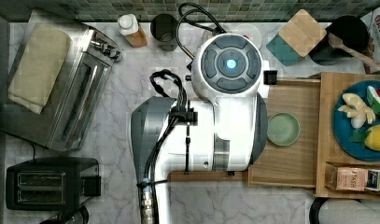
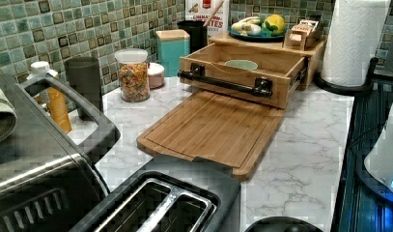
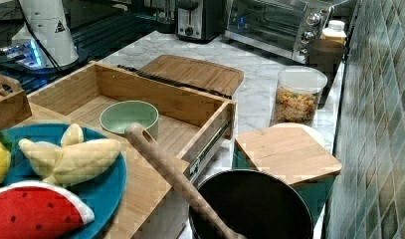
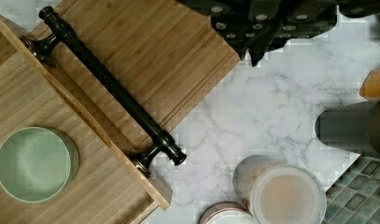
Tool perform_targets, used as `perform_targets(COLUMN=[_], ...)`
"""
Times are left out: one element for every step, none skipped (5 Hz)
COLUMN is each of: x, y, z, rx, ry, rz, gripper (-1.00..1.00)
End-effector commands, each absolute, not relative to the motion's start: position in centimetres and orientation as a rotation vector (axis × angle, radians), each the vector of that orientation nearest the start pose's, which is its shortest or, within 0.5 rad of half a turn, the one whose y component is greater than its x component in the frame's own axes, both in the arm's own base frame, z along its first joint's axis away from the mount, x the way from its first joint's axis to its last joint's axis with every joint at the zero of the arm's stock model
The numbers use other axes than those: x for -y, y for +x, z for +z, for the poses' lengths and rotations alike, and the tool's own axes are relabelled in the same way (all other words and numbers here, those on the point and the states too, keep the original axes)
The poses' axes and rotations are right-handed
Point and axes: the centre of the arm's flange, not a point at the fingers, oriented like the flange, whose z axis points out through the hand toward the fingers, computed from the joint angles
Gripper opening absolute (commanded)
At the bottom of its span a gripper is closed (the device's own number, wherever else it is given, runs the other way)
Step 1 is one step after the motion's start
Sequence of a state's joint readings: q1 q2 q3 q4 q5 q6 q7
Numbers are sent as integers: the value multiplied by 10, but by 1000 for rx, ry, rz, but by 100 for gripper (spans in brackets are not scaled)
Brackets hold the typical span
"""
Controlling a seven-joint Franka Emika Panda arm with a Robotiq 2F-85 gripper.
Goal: Close the drawer.
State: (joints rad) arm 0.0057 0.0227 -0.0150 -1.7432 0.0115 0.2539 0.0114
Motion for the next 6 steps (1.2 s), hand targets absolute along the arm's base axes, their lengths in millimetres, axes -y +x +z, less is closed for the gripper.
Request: perform_targets(x=[4,3,0,-6,-19,-31], y=[577,573,575,567,560,561], z=[552,542,530,506,477,445], rx=[-1222,-1100,-850,-590,-354,-193], ry=[-2857,-2913,-3011,-3066,-3140,-3210], rz=[-80,-86,-47,-116,-180,-125], gripper=[-100,-100,-100,-100,-100,-100])
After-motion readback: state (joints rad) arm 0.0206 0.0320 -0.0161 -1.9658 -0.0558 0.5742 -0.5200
